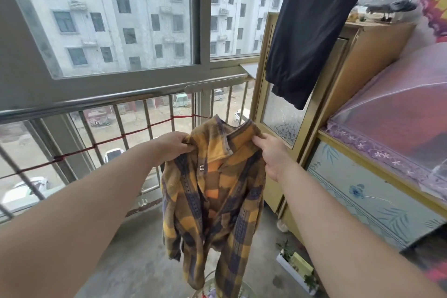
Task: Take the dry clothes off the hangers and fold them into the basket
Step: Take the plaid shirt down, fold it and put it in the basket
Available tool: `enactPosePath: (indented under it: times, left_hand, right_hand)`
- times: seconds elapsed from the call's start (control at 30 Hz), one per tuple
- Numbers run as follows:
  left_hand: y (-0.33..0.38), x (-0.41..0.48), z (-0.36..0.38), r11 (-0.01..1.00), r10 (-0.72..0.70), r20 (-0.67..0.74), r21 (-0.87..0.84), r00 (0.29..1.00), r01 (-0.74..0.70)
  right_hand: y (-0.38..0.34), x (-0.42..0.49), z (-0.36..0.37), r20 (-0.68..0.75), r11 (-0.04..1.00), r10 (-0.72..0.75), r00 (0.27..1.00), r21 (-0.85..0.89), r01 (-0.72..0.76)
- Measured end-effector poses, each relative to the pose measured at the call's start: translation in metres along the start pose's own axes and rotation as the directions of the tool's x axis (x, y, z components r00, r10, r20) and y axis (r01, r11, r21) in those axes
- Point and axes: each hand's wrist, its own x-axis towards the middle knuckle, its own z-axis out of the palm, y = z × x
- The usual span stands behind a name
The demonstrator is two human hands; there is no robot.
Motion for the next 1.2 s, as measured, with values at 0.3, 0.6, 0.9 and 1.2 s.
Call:
enactPosePath:
  times: [0.3, 0.6, 0.9, 1.2]
  left_hand:
    - [0.009, -0.017, -0.005, 0.864, 0.178, 0.066, 0.467, 0.982, -0.188]
    - [0.005, -0.010, 0.005, 0.999, -0.012, 0.004, -0.033, 1.000, 0.013]
    - [0.014, 0.003, 0.023, 0.926, -0.321, 0.089, -0.181, 0.943, 0.332]
    - [0.013, -0.006, 0.055, 0.953, -0.222, -0.194, -0.248, 0.956, 0.171]
  right_hand:
    - [-0.023, -0.003, -0.026, 0.282, 0.894, -0.056, 0.958, -0.413, 0.174]
    - [-0.023, -0.015, -0.024, 0.244, 0.945, -0.050, 0.969, -0.302, 0.125]
    - [0.010, 0.005, 0.017, -0.245, 0.983, 0.171, 0.954, -0.026, -0.183]
    - [0.012, -0.003, 0.042, -0.194, 0.969, 0.227, 0.954, 0.144, -0.201]
